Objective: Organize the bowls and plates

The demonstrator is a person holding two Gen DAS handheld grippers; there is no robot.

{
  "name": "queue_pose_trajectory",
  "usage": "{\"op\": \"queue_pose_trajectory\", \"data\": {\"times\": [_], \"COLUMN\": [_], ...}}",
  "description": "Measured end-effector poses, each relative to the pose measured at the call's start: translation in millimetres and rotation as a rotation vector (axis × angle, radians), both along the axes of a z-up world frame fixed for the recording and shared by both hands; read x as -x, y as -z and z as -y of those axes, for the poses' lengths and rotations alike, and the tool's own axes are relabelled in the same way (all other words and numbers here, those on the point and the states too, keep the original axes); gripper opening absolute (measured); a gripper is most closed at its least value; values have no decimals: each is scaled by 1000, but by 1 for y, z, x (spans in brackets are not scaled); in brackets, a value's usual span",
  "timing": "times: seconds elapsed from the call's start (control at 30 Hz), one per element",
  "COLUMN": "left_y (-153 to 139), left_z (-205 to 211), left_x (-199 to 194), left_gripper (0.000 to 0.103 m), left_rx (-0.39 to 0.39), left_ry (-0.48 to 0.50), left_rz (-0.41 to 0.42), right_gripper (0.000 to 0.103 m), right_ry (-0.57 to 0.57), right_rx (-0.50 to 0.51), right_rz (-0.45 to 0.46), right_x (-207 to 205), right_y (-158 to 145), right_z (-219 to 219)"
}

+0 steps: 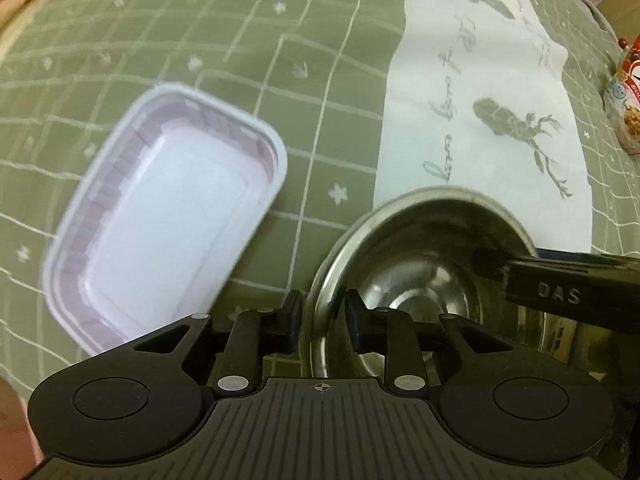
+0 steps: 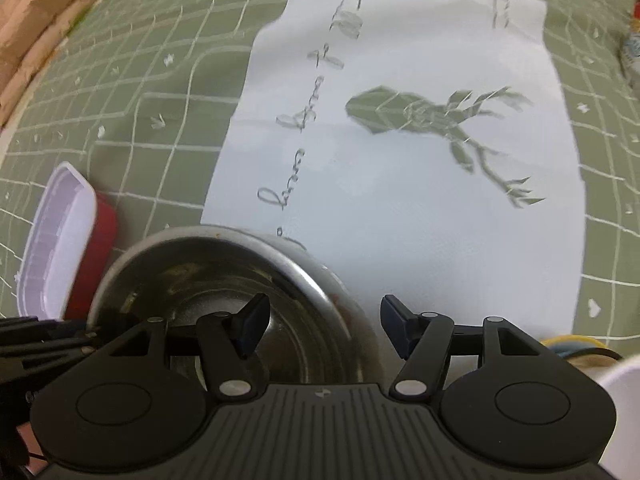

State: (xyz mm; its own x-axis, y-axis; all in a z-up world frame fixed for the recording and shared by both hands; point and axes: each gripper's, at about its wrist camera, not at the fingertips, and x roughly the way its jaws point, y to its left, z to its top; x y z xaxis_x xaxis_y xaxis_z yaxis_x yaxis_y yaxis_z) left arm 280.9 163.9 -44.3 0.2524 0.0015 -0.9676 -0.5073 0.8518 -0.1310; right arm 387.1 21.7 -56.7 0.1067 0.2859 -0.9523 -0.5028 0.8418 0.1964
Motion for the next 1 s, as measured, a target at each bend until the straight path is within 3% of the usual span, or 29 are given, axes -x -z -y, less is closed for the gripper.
{"op": "queue_pose_trajectory", "data": {"times": [0.17, 0.33, 0.47, 0.6, 0.7, 0.83, 1.0], "left_y": [-35, -63, -71, -70, -64, -47, -27], "left_z": [9, 35, 80, 121, 142, 155, 157], "left_x": [-6, -20, -37, -44, -45, -45, -47], "left_gripper": [23, 23, 23, 24, 24, 27, 28], "left_rx": [-30, 109, 227, 224, 174, 116, 147], "left_ry": [-15, 31, 166, 263, 299, 301, 285], "left_rz": [97, 248, 320, 300, 252, 175, 114], "right_gripper": [63, 63, 63, 63, 61, 56, 56], "right_ry": [54, 135, 211, 247, 274, 280, 293], "right_rx": [-97, -149, -99, -42, -35, -22, 12], "right_rz": [104, 218, 264, 279, 228, 142, 109], "right_x": [1, -6, -9, 0, 8, 18, 26], "right_y": [-40, -76, -87, -88, -79, -57, -35], "right_z": [31, 85, 138, 182, 207, 222, 228]}}
